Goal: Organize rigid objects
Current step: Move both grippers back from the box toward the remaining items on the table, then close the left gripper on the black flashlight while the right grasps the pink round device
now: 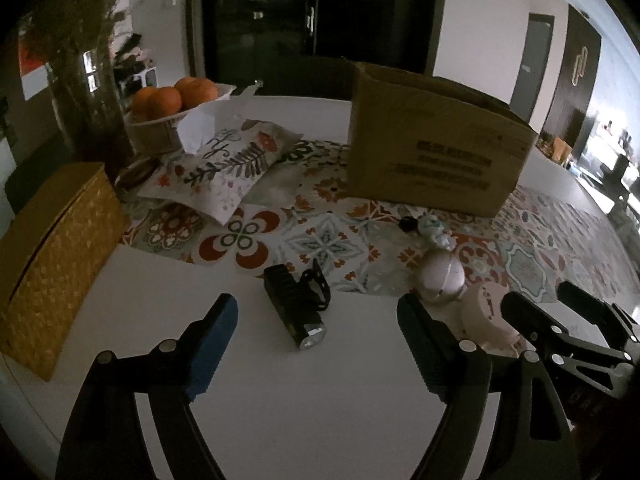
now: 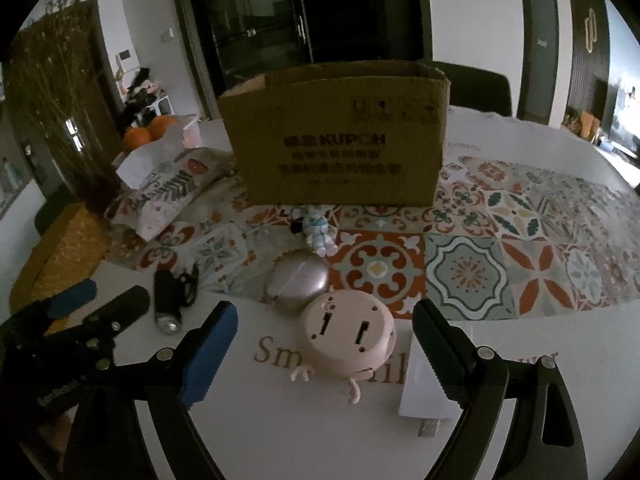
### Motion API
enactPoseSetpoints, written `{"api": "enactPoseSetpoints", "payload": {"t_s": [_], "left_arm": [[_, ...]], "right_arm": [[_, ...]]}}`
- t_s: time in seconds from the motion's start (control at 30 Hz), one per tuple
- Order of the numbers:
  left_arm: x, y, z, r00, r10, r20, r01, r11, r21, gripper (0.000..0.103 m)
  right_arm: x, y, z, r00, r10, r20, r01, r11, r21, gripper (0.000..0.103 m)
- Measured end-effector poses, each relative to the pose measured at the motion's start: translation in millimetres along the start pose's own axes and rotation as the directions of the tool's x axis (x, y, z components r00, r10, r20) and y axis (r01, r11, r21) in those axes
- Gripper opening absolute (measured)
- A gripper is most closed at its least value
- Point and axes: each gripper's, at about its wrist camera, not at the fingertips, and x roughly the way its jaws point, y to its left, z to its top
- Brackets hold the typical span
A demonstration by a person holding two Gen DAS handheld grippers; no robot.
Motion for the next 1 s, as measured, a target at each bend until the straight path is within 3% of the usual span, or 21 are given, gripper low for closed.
{"api": "enactPoseSetpoints", "payload": {"t_s": [0.37,1.0], "left_arm": [[27,2,-7,0.999,0.041,-0.022,-0.042,0.999,-0.007,0.083],[81,13,-4,0.993,0.071,-0.095,-0.075,0.996,-0.044,0.079]], "right_arm": [[17,-1,-14,0.997,-0.074,-0.015,0.074,0.997,-0.031,0.09],[68,2,-13,0.982,-0.126,-0.138,0.115,0.99,-0.083,0.09]]}}
